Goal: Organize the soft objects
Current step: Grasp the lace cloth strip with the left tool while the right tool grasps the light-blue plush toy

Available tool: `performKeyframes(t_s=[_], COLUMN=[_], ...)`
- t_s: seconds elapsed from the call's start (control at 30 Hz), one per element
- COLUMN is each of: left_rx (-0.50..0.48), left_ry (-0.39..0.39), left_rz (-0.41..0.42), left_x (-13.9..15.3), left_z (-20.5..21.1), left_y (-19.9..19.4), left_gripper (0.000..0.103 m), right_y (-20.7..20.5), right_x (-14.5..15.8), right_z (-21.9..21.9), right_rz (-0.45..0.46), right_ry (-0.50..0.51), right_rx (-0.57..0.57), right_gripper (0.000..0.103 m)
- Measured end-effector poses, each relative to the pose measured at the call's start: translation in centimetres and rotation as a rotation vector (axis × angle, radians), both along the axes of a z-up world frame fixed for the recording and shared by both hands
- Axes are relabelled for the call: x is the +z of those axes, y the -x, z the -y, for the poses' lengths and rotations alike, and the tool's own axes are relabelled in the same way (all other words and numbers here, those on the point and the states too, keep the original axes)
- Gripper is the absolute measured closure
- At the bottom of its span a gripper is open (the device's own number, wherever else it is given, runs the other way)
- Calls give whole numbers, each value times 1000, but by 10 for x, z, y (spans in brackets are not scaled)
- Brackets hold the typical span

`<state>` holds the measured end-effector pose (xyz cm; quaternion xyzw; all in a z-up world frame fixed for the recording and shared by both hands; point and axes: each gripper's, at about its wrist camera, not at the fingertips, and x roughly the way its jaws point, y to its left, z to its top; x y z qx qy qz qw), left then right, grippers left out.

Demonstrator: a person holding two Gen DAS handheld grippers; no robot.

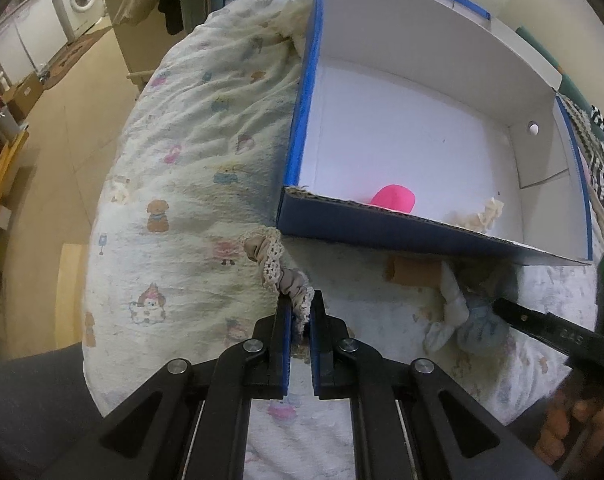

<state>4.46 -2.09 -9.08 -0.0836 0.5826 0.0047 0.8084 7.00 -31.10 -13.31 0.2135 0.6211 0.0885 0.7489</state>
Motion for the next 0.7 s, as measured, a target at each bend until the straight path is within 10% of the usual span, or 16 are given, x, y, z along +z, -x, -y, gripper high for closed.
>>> performKeyframes(t_s=[0.7], left_rx=[-26], left_ry=[-95], left_rz=[33], left_x=[4], left_z=[8], left_y=[9], left_gripper=[96], right_y=[47], right_x=[60], right_z=[21], right_rz=[211], right_ry=[168], right_rx=[31], right_gripper=[70])
